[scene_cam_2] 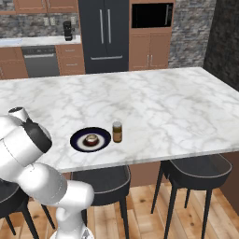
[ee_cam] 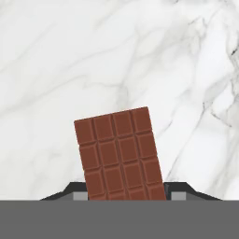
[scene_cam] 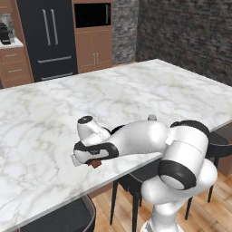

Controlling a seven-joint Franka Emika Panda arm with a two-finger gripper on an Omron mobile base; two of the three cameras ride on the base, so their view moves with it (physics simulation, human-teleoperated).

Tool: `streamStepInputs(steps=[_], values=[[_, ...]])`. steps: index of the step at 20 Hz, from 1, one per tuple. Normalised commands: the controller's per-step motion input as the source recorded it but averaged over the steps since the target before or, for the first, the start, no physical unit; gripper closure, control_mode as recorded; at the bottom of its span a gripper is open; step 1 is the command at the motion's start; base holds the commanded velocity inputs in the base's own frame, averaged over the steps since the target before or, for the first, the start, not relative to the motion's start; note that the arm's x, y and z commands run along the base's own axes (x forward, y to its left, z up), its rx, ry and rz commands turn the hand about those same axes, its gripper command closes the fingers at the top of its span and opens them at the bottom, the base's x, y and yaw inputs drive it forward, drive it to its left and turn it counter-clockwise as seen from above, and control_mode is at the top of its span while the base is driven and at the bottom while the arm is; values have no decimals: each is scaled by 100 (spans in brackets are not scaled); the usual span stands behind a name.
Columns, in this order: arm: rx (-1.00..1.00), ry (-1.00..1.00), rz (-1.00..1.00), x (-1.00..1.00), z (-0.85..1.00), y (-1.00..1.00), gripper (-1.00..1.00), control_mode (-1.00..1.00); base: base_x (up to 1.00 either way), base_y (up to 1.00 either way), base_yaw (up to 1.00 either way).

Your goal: Take the cinnamon bottle from the cabinet and place it on the dining table, next to the plate with the cupcake. Then take the chocolate from the dining counter and place it on the cupcake plate.

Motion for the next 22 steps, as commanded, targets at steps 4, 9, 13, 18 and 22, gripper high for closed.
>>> streamStepInputs(steps=[4,9,13,18,22], values=[[0,-1,-1,23,46,-38,100,-100,0,0,0],[0,0,-1,19,27,-45,100,-100,0,0,0],[1,0,0,21,20,-53,100,-100,0,0,0],[0,-9,1,24,23,-49,100,-100,0,0,0],[0,-7,2,29,18,-48,100,-100,0,0,0]])
